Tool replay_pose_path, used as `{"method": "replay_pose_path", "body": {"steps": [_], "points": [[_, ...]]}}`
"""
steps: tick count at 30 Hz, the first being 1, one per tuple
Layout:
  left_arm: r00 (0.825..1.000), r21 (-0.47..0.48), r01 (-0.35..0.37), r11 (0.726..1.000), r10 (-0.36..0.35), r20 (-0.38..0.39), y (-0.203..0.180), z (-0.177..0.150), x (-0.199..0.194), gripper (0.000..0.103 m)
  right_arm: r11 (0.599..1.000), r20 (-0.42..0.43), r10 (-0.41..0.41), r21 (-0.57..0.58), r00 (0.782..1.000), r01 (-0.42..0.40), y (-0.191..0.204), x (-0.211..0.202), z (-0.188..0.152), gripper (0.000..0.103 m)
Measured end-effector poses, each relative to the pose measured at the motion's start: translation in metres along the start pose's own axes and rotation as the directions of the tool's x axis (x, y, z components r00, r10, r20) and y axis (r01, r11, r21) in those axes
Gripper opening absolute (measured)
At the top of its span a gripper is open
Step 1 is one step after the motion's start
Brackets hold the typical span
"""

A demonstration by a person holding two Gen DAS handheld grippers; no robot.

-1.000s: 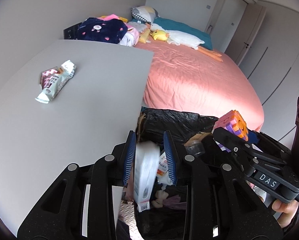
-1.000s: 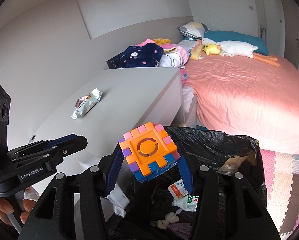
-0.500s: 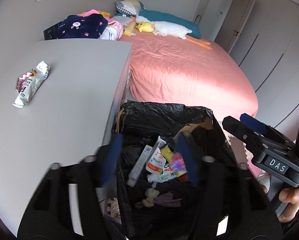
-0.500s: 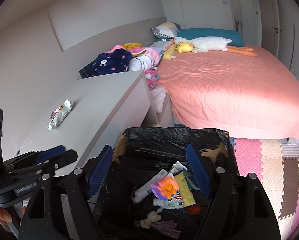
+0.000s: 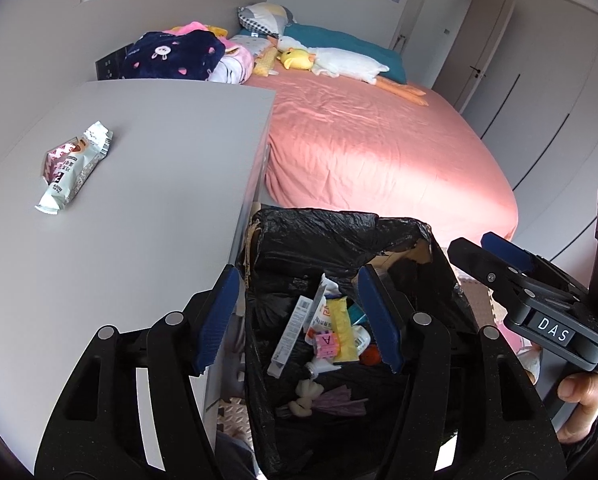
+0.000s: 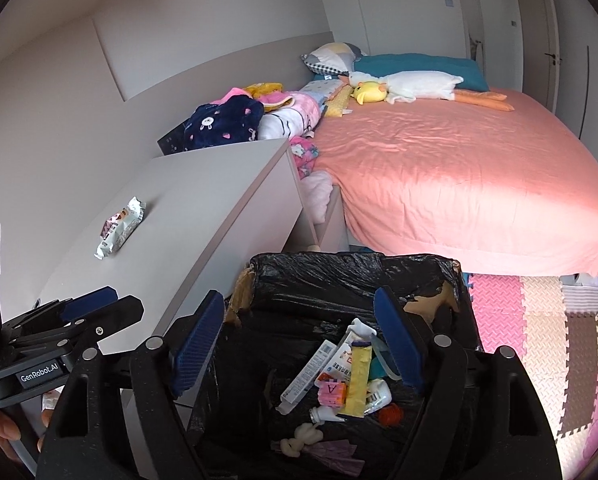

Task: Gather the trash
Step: 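Move both open grippers back toward the snack wrapper on the desk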

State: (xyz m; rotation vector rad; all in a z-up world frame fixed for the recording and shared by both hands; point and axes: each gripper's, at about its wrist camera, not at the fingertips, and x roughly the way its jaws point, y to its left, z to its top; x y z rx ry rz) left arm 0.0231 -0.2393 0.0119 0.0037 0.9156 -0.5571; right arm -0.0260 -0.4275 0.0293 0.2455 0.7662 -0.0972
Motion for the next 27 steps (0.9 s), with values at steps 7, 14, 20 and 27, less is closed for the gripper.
{"method": "replay_pose_path", "body": {"steps": [7,14,20,27], "points": [[1.0,-0.024,-0.006,1.0,0.006,0.0,0.015,-0.002,-0.002,0.06,0.999,-0.013,0.019,-0.026,1.0,-0.02,0.018,0.01,0.001,0.078],[1.0,-0.065,-0.029,0.997,0.03,0.006,0.041,-0.001,-0.003,0.06,0.997,-0.027,0.053,-0.053,0.998,-0.054,0.041,0.023,0.002,0.078],[0.998,-0.107,-0.054,0.993,0.056,0.008,0.07,-0.002,-0.004,0.06,0.994,-0.048,0.077,-0.07,0.996,-0.08,0.063,0.039,0.003,0.078],[0.997,-0.148,-0.079,0.986,0.081,0.008,0.101,0.0,-0.008,0.06,0.99,-0.07,0.096,-0.093,0.993,-0.102,0.089,0.057,0.008,0.078]]}}
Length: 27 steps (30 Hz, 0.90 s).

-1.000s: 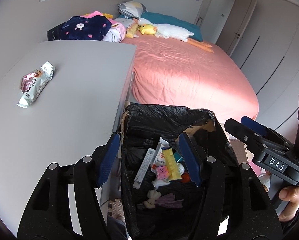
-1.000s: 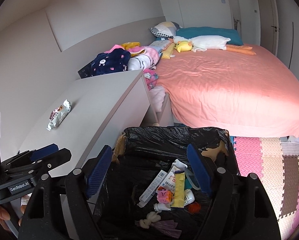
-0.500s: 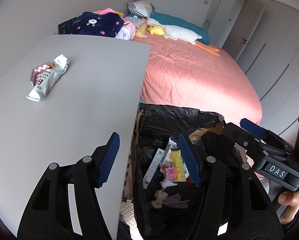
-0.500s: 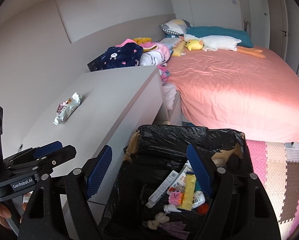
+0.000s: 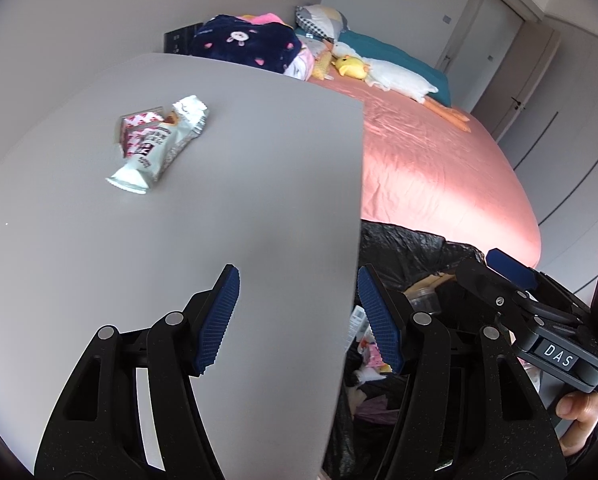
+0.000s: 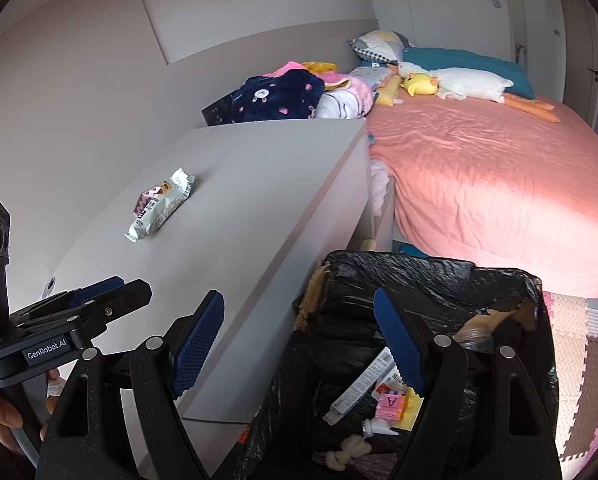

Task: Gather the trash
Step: 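Move both open grippers back toward the snack wrapper on the desk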

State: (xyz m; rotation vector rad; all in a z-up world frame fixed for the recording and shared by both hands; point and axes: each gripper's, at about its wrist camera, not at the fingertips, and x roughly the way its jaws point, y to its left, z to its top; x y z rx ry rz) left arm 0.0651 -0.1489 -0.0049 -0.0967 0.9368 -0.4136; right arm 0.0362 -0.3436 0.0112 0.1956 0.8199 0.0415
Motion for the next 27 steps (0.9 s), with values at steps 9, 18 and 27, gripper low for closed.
{"method": "replay_pose_path", "body": {"steps": [9,18,27], "points": [[0.999,-0.047,-0.041,0.998,0.042,0.027,0.043,0.009,-0.009,0.06,1.0,-0.048,-0.029,-0.013,0.998,0.028,0.029,0.032,0.01,0.078],[0.996,-0.096,-0.077,0.992,0.081,0.029,0.087,0.016,-0.011,0.06,1.0,-0.069,0.012,-0.011,0.998,-0.012,0.061,0.063,0.022,0.078],[0.992,-0.157,-0.113,0.981,0.119,0.035,0.125,0.021,-0.013,0.06,0.999,-0.068,0.038,-0.023,0.997,-0.04,0.096,0.089,0.038,0.078]]}}
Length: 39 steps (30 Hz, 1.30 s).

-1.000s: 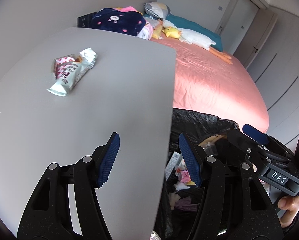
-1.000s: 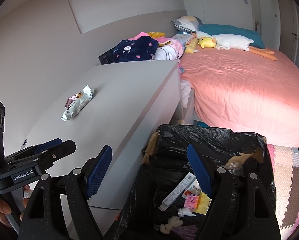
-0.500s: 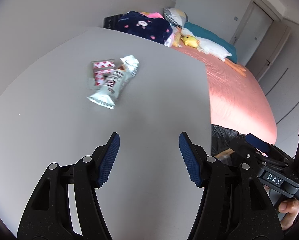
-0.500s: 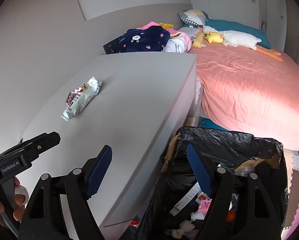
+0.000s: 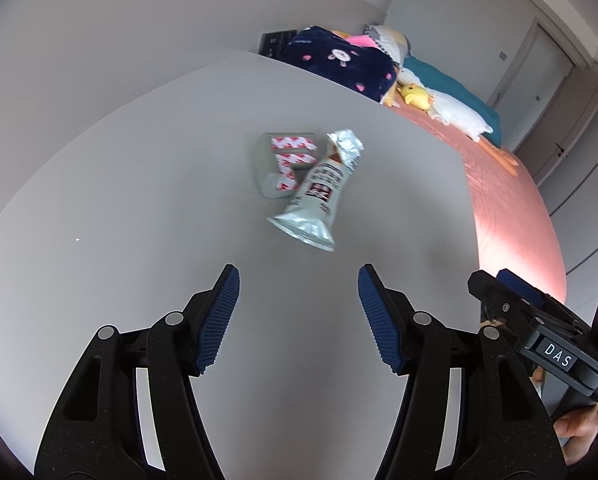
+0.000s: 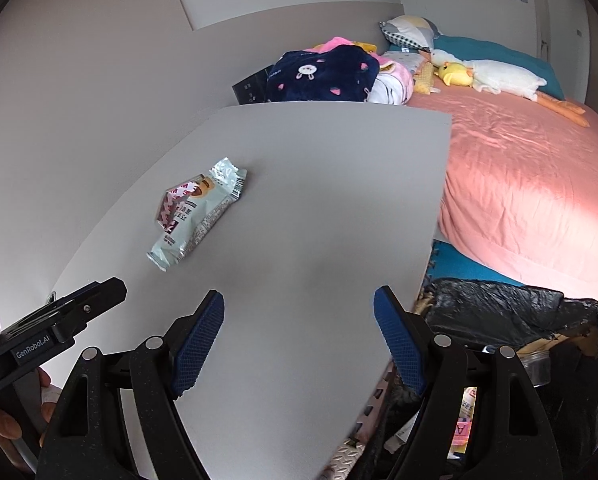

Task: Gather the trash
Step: 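Move both open grippers back toward the snack wrapper on the desk, then grasp the silver snack wrapper with the right gripper while the left gripper grasps the red-and-white packaging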

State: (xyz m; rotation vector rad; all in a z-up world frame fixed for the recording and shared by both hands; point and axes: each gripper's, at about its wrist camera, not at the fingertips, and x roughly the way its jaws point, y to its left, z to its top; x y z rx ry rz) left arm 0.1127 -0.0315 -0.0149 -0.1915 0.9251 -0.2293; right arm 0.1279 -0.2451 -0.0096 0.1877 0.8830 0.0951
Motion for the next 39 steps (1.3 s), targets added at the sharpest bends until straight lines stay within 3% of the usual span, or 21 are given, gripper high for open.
{"method": "replay_pose_path", "body": {"steps": [4,7,15,21,27,32,39], "points": [[1.0,-0.025,-0.022,0.999,0.022,0.009,0.015,0.006,0.0,0.06,0.998,-0.034,0.059,0.016,0.998,-0.058,0.009,0.012,0.012,0.078],[0.999,-0.045,-0.03,0.999,0.031,0.015,0.026,0.013,0.003,0.06,1.0,-0.037,0.019,-0.011,0.999,-0.02,0.02,0.022,0.019,0.078],[0.999,-0.087,-0.05,0.995,0.052,0.017,0.053,0.031,0.01,0.06,0.995,-0.049,0.098,0.005,0.994,-0.098,0.042,0.044,0.036,0.078],[0.998,-0.118,-0.059,0.991,0.062,0.017,0.069,0.04,0.012,0.06,0.991,-0.086,0.136,0.011,0.987,-0.136,0.062,0.069,0.046,0.068],[0.998,-0.119,-0.065,0.991,0.066,0.009,0.076,0.05,0.021,0.06,0.989,-0.098,0.144,0.022,0.985,-0.143,0.075,0.088,0.05,0.067],[0.997,-0.106,-0.071,0.992,0.071,0.001,0.076,0.058,0.028,0.06,0.996,-0.12,0.093,0.01,0.988,-0.092,0.083,0.107,0.054,0.065],[0.998,-0.087,-0.066,0.994,0.065,-0.017,0.072,0.066,0.041,0.061,0.999,-0.129,0.042,-0.016,0.991,-0.044,0.078,0.12,0.055,0.04]]}}
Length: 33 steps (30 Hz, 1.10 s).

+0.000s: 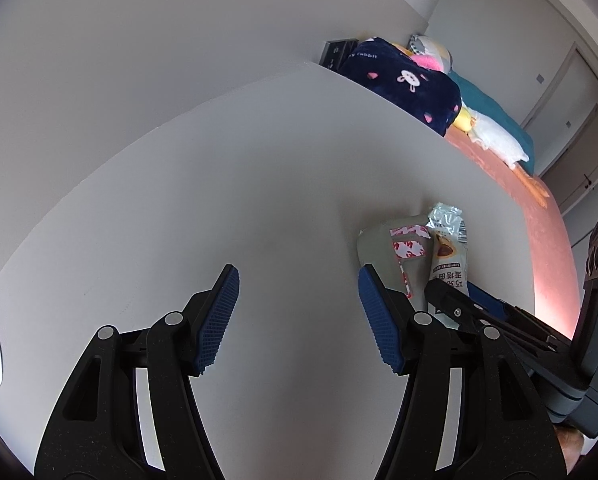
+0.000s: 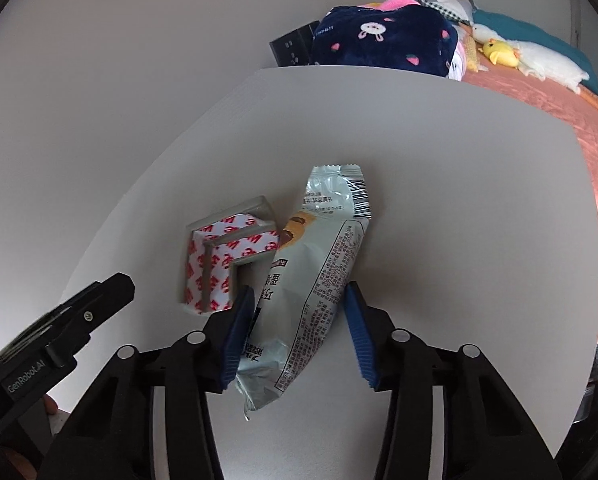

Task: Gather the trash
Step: 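Grasp the silver snack wrapper with the right gripper while the left gripper grasps the red-and-white packaging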

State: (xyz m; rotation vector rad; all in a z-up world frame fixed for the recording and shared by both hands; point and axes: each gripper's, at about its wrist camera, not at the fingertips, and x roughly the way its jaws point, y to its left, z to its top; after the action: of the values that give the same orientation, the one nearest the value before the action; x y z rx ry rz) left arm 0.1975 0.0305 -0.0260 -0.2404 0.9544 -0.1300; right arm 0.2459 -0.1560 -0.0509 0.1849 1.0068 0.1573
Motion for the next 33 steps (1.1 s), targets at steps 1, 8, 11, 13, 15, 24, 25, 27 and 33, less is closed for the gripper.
{"method": "replay_pose_path", "body": {"steps": [1,8,11,13,15,24,25,27,33], "points": [[1.0,0.004,0.005,1.0,-0.005,-0.003,-0.002,0.001,0.002,0.061,1.0,0.003,0.011,0.005,1.0,-0.011,-0.002,0.0,0.0,0.03],[0.999,0.05,0.041,0.998,-0.04,-0.014,-0.022,0.008,0.014,0.065,0.998,0.065,0.021,0.052,0.998,-0.024,-0.032,-0.016,0.001,0.015],[0.998,0.075,0.052,0.996,-0.05,-0.028,-0.033,0.009,0.021,0.065,0.998,0.084,0.013,0.059,0.996,-0.018,-0.043,-0.021,0.004,0.015],[0.998,0.099,0.055,0.994,-0.052,-0.038,-0.041,0.009,0.028,0.065,0.997,0.092,0.021,0.075,0.996,-0.028,-0.051,-0.024,0.005,0.015],[0.998,0.12,0.055,0.991,-0.049,-0.047,-0.049,0.009,0.034,0.065,0.995,0.098,0.035,0.09,0.995,-0.044,-0.059,-0.026,0.006,0.015],[0.999,0.21,-0.022,0.977,0.03,-0.034,-0.072,0.002,0.058,0.062,0.99,0.114,0.065,0.121,0.991,-0.079,-0.078,-0.031,0.006,0.015],[0.999,0.222,-0.035,0.974,0.042,-0.025,-0.074,0.002,0.059,0.051,0.989,0.114,0.069,0.123,0.991,-0.083,-0.079,-0.032,0.005,0.015],[0.999,0.244,-0.048,0.969,0.053,-0.014,-0.076,0.001,0.059,0.044,0.988,0.115,0.072,0.128,0.991,-0.087,-0.081,-0.032,0.003,0.015],[0.999,0.237,-0.046,0.97,0.044,0.013,-0.074,0.001,0.057,0.041,0.988,0.112,0.08,0.126,0.99,-0.094,-0.085,-0.035,0.0,0.015]]}}
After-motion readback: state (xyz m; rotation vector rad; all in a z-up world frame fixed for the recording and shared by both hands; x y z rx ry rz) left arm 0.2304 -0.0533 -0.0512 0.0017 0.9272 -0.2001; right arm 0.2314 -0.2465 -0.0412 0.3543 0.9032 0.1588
